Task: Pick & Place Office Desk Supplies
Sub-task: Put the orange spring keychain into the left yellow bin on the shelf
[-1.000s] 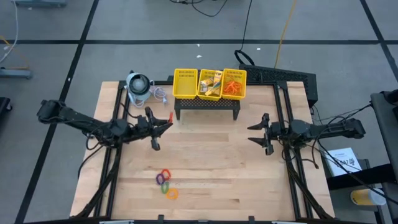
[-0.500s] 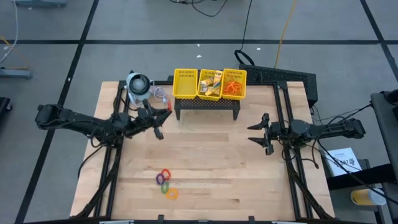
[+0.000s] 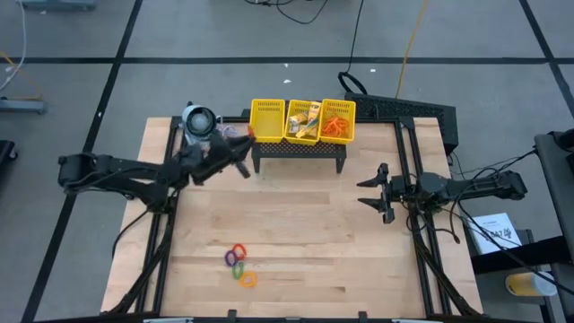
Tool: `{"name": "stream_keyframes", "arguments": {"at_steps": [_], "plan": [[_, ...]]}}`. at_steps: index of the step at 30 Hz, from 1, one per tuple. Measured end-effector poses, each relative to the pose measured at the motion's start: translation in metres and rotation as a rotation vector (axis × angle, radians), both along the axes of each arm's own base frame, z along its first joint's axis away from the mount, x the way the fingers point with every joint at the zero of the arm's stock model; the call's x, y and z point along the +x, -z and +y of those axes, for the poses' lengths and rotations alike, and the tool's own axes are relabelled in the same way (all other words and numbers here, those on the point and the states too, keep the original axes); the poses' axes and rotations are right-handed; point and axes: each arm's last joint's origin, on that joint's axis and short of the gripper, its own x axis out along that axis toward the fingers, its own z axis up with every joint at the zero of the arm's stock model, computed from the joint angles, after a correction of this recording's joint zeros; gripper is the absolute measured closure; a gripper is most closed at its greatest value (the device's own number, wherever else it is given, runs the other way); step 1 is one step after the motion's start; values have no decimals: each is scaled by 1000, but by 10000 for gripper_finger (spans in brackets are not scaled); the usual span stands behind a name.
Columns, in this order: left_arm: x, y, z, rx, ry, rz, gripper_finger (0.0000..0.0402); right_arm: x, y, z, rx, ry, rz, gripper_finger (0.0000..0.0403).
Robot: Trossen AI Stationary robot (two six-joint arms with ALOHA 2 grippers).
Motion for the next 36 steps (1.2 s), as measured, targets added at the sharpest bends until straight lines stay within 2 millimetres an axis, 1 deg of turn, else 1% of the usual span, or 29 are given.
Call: {"name": "stream_keyframes", "arguments": {"at_steps": [4,6,9,12,14,17,22,27,30,36], "plan": [[25,-26,22,-18,19,215,350,0,0,0,0,0,0,188],[33,-40,35,-46,-19,320,350,0,0,0,0,0,0,188],[45,-59,56,-131,-91,373,350,0,0,0,0,0,0,188],[54,-69,72,-200,-135,385,350,0,0,0,0,0,0,188],[59,-69,80,-232,-155,394,350,0,0,0,0,0,0,188],[63,-63,86,-277,-173,397,350,0,0,0,0,0,0,188],[68,-53,91,-326,-197,404,350,0,0,0,0,0,0,188],[70,-49,93,-345,-202,401,347,0,0,0,0,0,0,188],[70,-48,93,-351,-202,410,326,0,0,0,0,0,0,188],[68,-48,98,-353,-223,401,255,0,0,0,0,0,0,188]]}}
